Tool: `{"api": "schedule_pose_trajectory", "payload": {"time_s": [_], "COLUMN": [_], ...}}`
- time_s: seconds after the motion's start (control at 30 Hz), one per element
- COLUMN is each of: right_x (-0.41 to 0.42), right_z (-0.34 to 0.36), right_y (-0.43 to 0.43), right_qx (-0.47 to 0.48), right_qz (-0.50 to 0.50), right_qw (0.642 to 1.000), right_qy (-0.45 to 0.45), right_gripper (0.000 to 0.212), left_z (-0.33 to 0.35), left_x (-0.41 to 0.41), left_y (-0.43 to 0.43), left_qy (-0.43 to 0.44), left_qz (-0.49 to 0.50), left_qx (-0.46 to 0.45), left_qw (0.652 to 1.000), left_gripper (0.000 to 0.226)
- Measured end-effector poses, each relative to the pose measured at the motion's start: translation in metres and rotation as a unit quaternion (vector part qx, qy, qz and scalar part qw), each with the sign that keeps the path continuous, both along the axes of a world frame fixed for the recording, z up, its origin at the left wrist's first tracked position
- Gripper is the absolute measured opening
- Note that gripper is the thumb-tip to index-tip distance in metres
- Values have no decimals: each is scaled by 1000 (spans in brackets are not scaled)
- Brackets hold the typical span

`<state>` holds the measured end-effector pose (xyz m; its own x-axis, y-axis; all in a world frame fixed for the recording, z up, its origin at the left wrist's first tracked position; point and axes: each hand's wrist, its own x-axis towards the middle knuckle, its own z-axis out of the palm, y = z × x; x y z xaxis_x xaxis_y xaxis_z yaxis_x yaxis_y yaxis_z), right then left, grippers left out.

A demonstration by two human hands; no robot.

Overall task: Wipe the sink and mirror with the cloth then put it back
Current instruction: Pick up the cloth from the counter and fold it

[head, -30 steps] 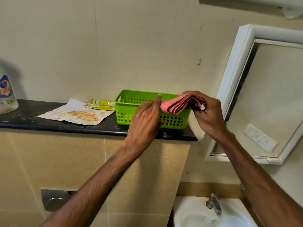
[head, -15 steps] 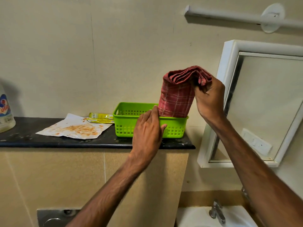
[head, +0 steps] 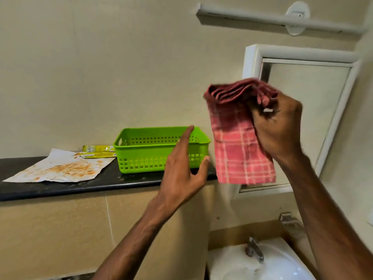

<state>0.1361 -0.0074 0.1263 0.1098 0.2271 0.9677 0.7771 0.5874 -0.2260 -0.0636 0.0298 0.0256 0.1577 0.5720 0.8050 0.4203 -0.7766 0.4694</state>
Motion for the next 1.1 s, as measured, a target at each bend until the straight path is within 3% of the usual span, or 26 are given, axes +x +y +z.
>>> {"api": "schedule_pose_trajectory", "payload": {"time_s": [0.07,0.13,0.2,0.33,0.4,0.47,0.6,0.7,0.87,1.0,1.1], "right_x": [12,25,38,69,81,91,102,96,93,99,103], "right_z": [-21,-44,-61,-89,-111,-136,-186,-217,-229,-220,-222], "right_y": [-9,-18,-27,-36,-35,-36,-52,-64,-60,-58,-58], "right_qx": [-85,-137,-161,-206,-241,-288,-408,-457,-392,-309,-287], "right_qz": [13,41,67,42,23,44,192,234,255,220,207], "right_qw": [996,989,981,967,956,924,774,717,723,786,831], "right_qy": [-4,31,87,142,168,249,445,472,508,488,429], "right_gripper": [14,18,18,24,23,21,38,45,52,51,30], "left_z": [-1,-9,-19,-36,-44,-59,-86,-95,-103,-101,-104], "left_x": [16,34,50,71,82,96,109,110,108,111,116], "left_y": [-12,-20,-22,-17,-18,-18,-13,-8,4,12,18], "left_qy": [-36,-67,-77,-116,-99,-88,-127,-111,-79,-71,-47], "left_qz": [-200,-384,-450,-464,-450,-417,-392,-378,-393,-421,-412], "left_qx": [-92,-213,-306,-429,-433,-439,-482,-499,-462,-386,-343], "left_qw": [975,896,836,767,775,791,773,772,791,818,843], "left_gripper": [81,75,64,56,45,35,34,33,33,28,21]}}
